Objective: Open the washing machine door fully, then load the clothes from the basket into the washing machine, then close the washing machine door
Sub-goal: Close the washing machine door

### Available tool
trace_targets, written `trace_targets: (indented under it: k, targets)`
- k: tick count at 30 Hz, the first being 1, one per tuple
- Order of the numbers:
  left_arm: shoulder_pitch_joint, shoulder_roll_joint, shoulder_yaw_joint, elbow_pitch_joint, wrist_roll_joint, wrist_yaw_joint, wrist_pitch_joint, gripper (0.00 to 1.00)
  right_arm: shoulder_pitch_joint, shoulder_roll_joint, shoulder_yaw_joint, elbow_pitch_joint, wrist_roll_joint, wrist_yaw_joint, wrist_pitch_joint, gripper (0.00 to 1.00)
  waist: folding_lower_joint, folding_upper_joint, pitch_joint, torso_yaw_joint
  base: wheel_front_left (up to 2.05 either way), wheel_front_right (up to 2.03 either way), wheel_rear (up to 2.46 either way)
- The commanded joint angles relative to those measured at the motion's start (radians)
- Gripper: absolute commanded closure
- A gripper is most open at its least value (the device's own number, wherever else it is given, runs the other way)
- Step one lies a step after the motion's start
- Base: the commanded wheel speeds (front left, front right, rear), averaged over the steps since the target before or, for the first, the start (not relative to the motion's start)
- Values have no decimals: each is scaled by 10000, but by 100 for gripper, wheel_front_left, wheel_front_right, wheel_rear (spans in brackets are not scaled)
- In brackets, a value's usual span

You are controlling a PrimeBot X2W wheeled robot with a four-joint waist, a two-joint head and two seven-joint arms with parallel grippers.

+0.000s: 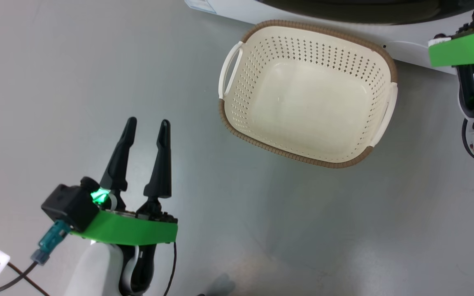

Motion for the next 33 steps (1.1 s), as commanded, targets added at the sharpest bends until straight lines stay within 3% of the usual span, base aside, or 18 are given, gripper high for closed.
trace_targets:
  k: [1,17,18,19,22,23,25,28,33]
  targets:
    - [-130,269,313,-265,-61,4,-63,0,-364,-31,-283,-194,-26,-119,-48,100,-1,0,40,21,0,0,0]
    - [283,619,671,530,15,4,-63,0,1695,523,428,-273,358,-119,-48,100,-1,0,-1233,-715,0,0,0]
    - [337,656,710,578,24,4,-63,0,1884,573,451,-299,387,-119,-48,91,-1,0,-1353,-797,0,0,0]
    - [393,698,757,621,31,4,-63,0,2063,630,447,-327,420,-119,-48,76,-1,0,-1469,-885,0,0,0]
    - [563,828,863,731,66,4,-63,0,2588,736,549,-372,505,-119,-48,53,-1,0,-1826,-1126,0,0,0]
    - [627,880,898,771,79,4,-63,0,2771,778,577,-402,528,-119,-48,38,-1,0,-1951,-1211,0,0,0]
    - [758,979,969,852,106,4,-63,0,3133,835,662,-446,564,-119,-48,20,-1,0,-2197,-1368,0,0,0]
    - [959,1129,1070,960,150,4,-63,0,3678,948,666,-494,634,-119,-48,7,-1,0,-2577,-1594,0,0,0]
    - [1332,1367,1236,1055,223,4,-63,0,4528,1161,678,-497,727,-119,-48,0,-1,0,-3209,-1982,0,0,0]
